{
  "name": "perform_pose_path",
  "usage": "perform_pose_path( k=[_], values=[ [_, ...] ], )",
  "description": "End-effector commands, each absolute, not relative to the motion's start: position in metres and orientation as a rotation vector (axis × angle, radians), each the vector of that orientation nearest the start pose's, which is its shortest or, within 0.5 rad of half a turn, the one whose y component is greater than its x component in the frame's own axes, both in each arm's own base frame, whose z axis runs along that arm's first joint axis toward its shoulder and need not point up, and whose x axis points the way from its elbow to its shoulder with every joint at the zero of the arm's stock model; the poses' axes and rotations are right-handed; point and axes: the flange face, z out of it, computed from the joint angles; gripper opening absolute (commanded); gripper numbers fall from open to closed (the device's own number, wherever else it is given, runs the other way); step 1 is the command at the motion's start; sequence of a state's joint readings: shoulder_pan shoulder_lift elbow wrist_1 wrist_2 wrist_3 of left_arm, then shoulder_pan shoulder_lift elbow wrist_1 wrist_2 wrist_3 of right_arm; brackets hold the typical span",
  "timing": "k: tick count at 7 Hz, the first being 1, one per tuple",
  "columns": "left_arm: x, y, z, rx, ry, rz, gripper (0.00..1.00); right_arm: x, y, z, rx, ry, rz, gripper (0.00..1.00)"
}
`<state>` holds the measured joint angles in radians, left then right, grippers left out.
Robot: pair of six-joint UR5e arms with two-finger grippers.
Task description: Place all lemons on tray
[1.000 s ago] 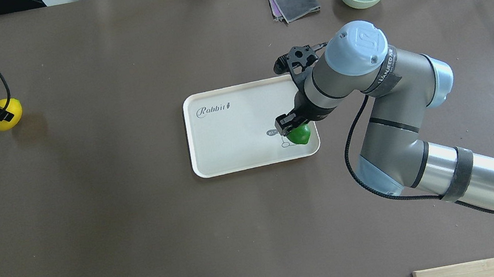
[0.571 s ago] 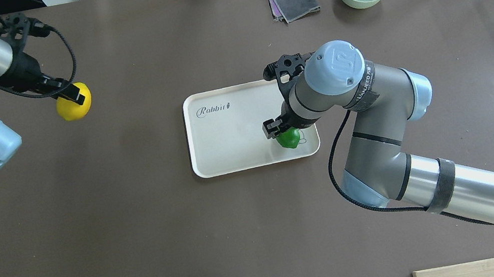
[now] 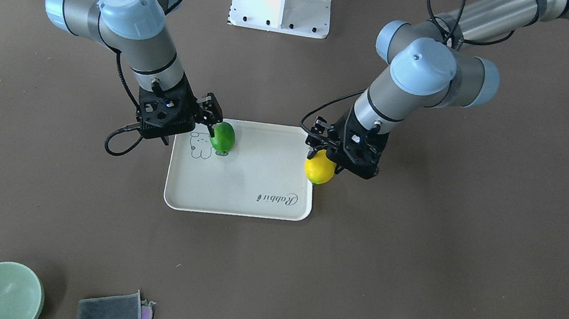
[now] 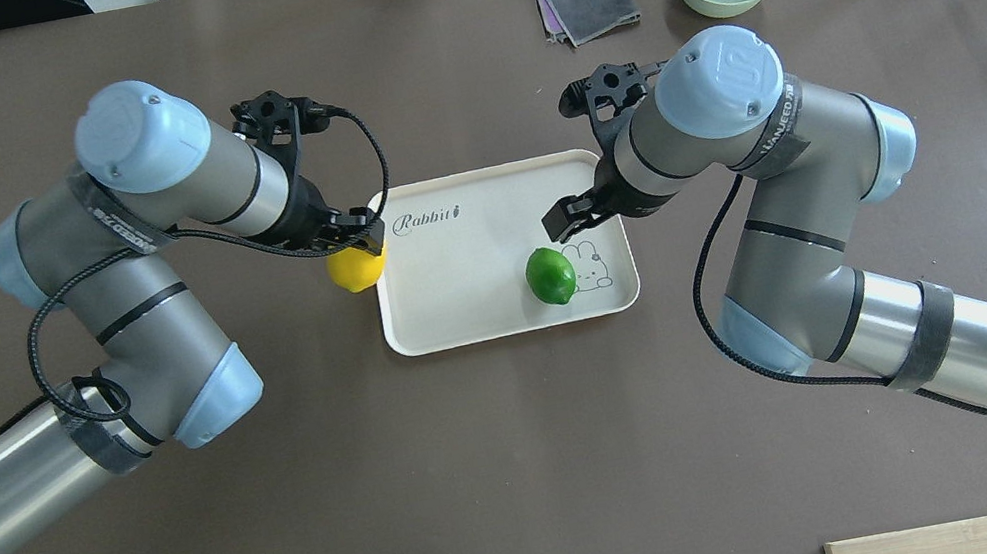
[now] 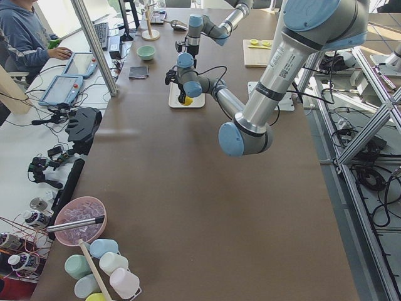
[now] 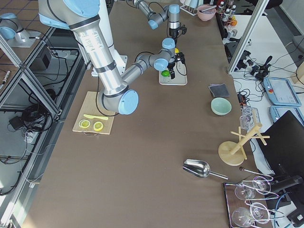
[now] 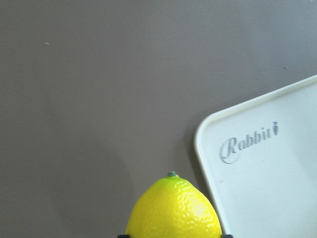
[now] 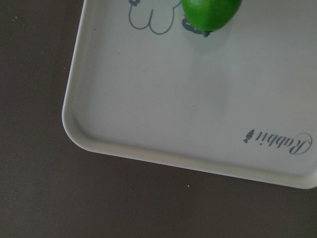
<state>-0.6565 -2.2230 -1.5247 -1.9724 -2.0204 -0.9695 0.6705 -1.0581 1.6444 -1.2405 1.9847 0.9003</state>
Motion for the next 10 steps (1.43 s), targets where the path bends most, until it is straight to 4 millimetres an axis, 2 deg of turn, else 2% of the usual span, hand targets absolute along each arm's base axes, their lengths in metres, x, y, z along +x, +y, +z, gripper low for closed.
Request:
perform_pose_path(
  k=[1, 2, 3, 4, 5, 7, 9, 10],
  values=[
    [0.563, -0.498, 0.207, 0.243, 1.036, 0.109, 0.0, -0.381, -0.501, 0.329, 0.263, -0.951, -0.218, 1.0],
    [0.567, -0.495, 0.205, 0.25, 1.035, 0.11, 0.78, -0.351, -0.498, 0.351, 0.272, -0.934, -0.24, 1.0],
    [0.561, -0.493, 0.199, 0.251, 1.044, 0.099, 0.98, -0.316, -0.501, 0.372, 0.271, -0.925, -0.251, 1.0],
    [0.53, -0.492, 0.217, 0.251, 1.037, 0.063, 0.98, -0.284, -0.496, 0.394, 0.266, -0.909, -0.24, 1.0],
    [0.479, -0.502, 0.252, 0.274, 1.013, 0.051, 0.98, -0.257, -0.498, 0.413, 0.266, -0.886, -0.225, 1.0],
    [0.357, -0.515, 0.316, 0.282, 0.963, 0.117, 0.98, -0.207, -0.506, 0.451, 0.237, -0.851, -0.132, 1.0],
    [0.24, -0.521, 0.411, 0.284, 0.872, 0.151, 0.97, -0.159, -0.507, 0.476, 0.234, -0.828, -0.072, 1.0],
    [0.165, -0.522, 0.462, 0.293, 0.838, 0.182, 0.97, -0.132, -0.505, 0.49, 0.227, -0.821, -0.035, 1.0]
  ],
)
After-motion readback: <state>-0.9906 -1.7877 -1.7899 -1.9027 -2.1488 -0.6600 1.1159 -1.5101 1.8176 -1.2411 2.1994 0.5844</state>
